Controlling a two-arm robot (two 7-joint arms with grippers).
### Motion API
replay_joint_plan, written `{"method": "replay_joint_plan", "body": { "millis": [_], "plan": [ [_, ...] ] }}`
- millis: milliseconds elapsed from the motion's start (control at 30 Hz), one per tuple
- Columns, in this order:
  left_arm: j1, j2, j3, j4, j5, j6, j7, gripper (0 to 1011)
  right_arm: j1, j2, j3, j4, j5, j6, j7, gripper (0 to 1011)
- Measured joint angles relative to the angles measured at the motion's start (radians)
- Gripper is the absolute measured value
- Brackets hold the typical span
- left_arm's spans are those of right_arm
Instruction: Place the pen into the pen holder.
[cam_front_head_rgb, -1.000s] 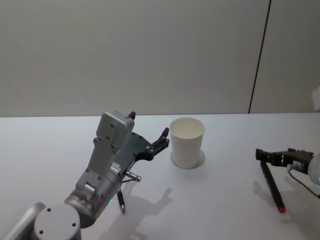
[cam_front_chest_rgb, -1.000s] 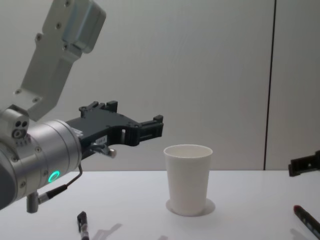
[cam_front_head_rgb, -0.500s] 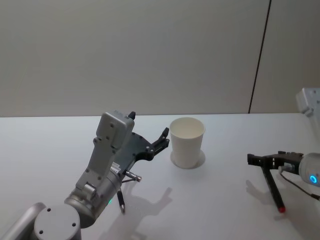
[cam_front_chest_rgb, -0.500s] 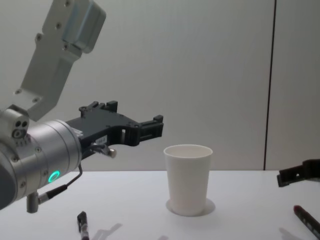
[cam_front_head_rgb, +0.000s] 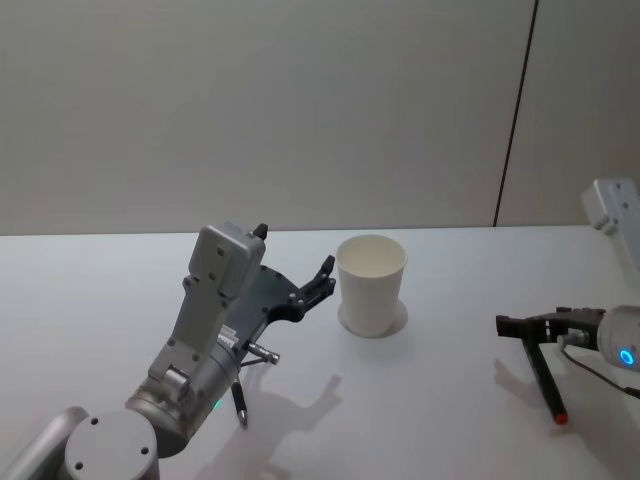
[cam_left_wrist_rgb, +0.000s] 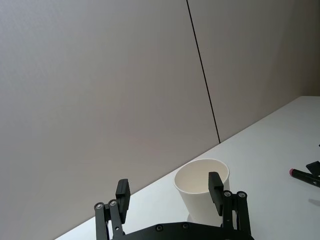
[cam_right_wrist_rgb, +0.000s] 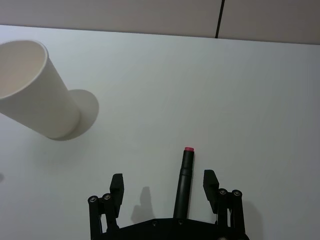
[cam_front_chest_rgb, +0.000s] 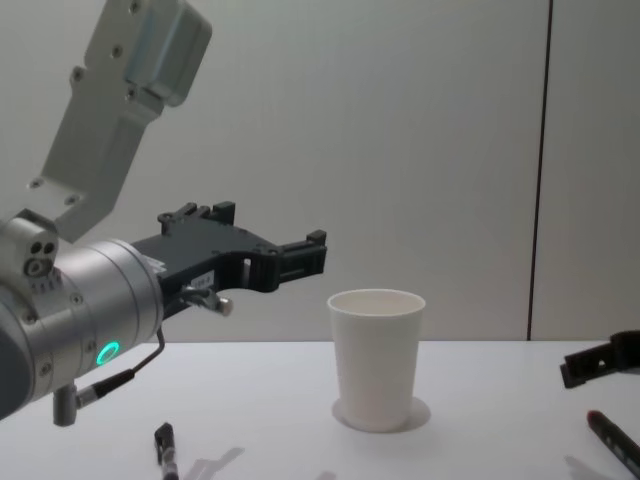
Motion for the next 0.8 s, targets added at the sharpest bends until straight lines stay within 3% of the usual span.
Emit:
{"method": "replay_joint_plan", "body": {
  "millis": [800],
  "plan": [
    [0.000, 0.000, 0.000, 0.000, 0.000, 0.000, 0.000, 1004, 0.033, 0.010, 0.023, 0.060, -0.021, 0.035, 0.033, 1001]
  ]
}}
